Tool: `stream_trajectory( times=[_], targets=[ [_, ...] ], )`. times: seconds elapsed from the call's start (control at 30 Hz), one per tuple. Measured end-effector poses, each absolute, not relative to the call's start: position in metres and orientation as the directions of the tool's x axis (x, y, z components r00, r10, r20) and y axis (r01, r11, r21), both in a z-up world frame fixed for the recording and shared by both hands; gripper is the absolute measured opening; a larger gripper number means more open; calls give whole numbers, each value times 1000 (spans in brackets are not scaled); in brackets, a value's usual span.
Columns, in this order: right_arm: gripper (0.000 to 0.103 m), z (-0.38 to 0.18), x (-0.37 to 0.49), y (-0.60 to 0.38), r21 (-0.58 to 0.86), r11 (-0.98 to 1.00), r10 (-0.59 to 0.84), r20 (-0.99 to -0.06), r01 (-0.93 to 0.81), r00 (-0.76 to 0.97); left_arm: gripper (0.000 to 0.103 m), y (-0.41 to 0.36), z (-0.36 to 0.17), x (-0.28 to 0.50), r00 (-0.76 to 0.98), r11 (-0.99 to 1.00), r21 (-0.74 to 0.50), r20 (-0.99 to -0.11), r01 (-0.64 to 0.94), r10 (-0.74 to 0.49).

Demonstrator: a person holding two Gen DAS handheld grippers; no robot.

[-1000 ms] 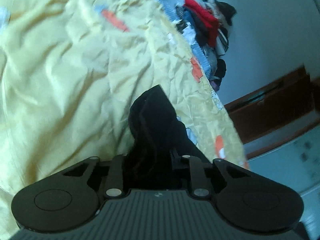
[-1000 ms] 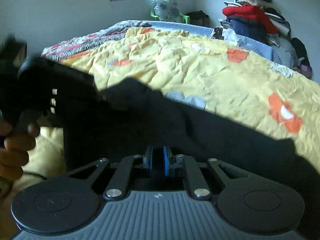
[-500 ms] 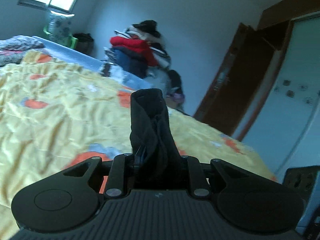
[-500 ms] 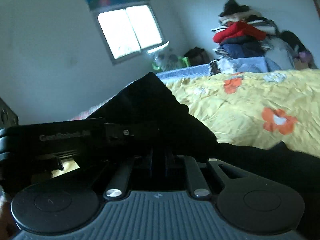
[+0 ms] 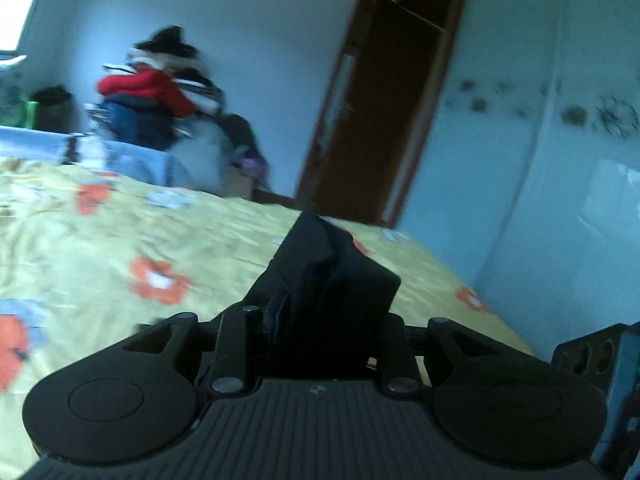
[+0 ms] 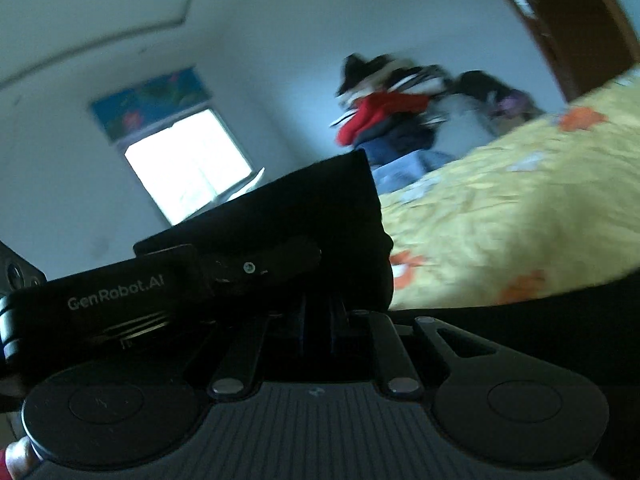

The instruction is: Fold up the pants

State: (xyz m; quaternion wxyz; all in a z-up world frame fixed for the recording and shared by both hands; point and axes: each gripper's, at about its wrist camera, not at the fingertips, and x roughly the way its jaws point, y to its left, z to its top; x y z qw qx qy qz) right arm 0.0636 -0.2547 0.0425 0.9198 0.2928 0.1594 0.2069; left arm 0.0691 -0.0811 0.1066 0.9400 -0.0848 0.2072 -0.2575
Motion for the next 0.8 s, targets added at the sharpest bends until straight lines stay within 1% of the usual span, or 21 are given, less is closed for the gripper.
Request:
stream_trajectory(
  times=[0.1, 0.2, 0.33, 0.43, 0.5, 0.53, 0.6, 0.63, 0.7, 0.73, 0.77, 0.8],
  targets=[
    [11, 32, 58, -288, 636, 737, 429, -181, -227, 885, 28, -119, 95, 74, 748, 836, -239, -373, 495, -549],
    [11, 21, 53, -309, 643, 748, 385, -215, -167, 898, 29, -146, 78, 78, 720, 826, -223, -408, 517, -561],
    [11, 6, 50, -329, 651, 753, 344, -265, -97, 901, 29, -166, 55, 87, 682, 815, -230, -454, 532, -574],
    [11, -3, 49, -339, 658, 751, 329, -290, -63, 898, 29, -177, 45, 89, 672, 813, -220, -470, 539, -573],
    [11, -8, 47, -345, 661, 749, 318, -304, -41, 898, 31, -182, 39, 92, 661, 808, -226, -478, 544, -578],
    [11, -11, 44, -347, 661, 750, 313, -310, -33, 898, 35, -186, 38, 88, 657, 806, -226, -479, 548, -582],
    [11, -14, 42, -351, 657, 754, 304, -326, -16, 895, 38, -193, 37, 86, 642, 796, -231, -487, 559, -592],
    [11, -15, 41, -352, 653, 758, 299, -336, -8, 893, 41, -195, 36, 84, 631, 790, -239, -492, 565, -600],
    [11, -17, 37, -354, 636, 772, 282, -360, 12, 889, 54, -198, 36, 83, 601, 771, -268, -499, 578, -624],
    [11, -18, 33, -356, 626, 779, 273, -368, 20, 889, 67, -197, 37, 81, 577, 755, -292, -502, 588, -644],
    [11, -19, 27, -360, 619, 785, 259, -373, 30, 891, 75, -196, 37, 80, 552, 735, -314, -502, 601, -666],
    [11, -20, 20, -364, 617, 786, 246, -373, 41, 895, 77, -193, 39, 78, 514, 704, -344, -499, 621, -698]
  ],
)
